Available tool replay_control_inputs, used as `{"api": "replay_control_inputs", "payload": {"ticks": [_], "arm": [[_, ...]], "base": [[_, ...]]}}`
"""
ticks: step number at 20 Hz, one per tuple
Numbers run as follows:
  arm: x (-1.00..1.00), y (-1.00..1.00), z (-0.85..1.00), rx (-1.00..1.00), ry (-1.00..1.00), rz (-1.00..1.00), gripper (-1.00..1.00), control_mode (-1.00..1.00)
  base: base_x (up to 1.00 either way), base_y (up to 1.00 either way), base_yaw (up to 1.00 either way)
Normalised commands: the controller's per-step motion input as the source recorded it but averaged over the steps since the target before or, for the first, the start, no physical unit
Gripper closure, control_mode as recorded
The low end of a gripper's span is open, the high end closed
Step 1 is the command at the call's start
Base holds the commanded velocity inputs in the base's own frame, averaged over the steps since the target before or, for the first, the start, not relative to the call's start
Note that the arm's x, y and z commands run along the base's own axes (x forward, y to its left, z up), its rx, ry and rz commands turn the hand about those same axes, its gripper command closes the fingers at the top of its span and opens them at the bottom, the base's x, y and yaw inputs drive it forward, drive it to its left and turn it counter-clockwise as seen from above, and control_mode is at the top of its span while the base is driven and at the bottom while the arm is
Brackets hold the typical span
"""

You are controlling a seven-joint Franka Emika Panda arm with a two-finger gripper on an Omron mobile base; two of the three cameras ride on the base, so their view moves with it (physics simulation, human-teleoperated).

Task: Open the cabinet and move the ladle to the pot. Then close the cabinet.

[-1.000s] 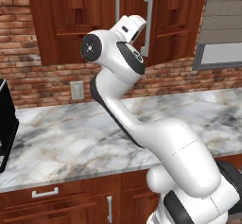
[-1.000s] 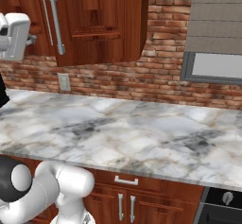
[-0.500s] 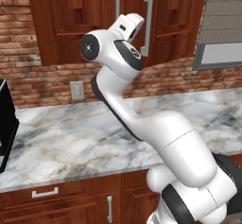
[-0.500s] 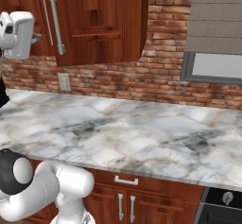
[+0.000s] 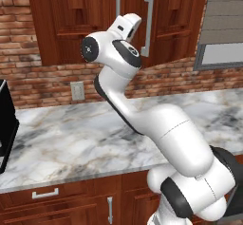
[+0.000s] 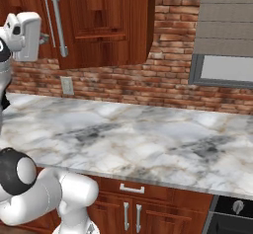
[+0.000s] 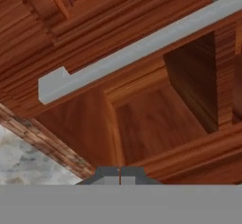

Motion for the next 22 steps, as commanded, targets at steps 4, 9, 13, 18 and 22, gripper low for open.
{"api": "replay_control_inputs", "payload": {"ticks": [4, 9, 13, 18, 22], "arm": [[0.28, 0.0, -0.04, -0.04, 0.0, 0.0, 1.0, -1.0], [0.26, -0.01, 0.0, -0.04, 0.0, 0.0, 1.0, -1.0], [0.22, 0.0, 0.0, -0.04, 0.0, 0.0, 1.0, -1.0], [0.17, -0.04, 0.0, -0.04, 0.0, 0.0, 1.0, -1.0], [0.15, -0.1, 0.0, -0.04, 0.0, -0.01, 1.0, -1.0]], "base": [[0.0, 0.0, 0.0], [0.0, 0.0, 0.0], [0.0, 0.0, 0.0], [0.0, 0.0, 0.0], [0.0, 0.0, 0.0]]}}
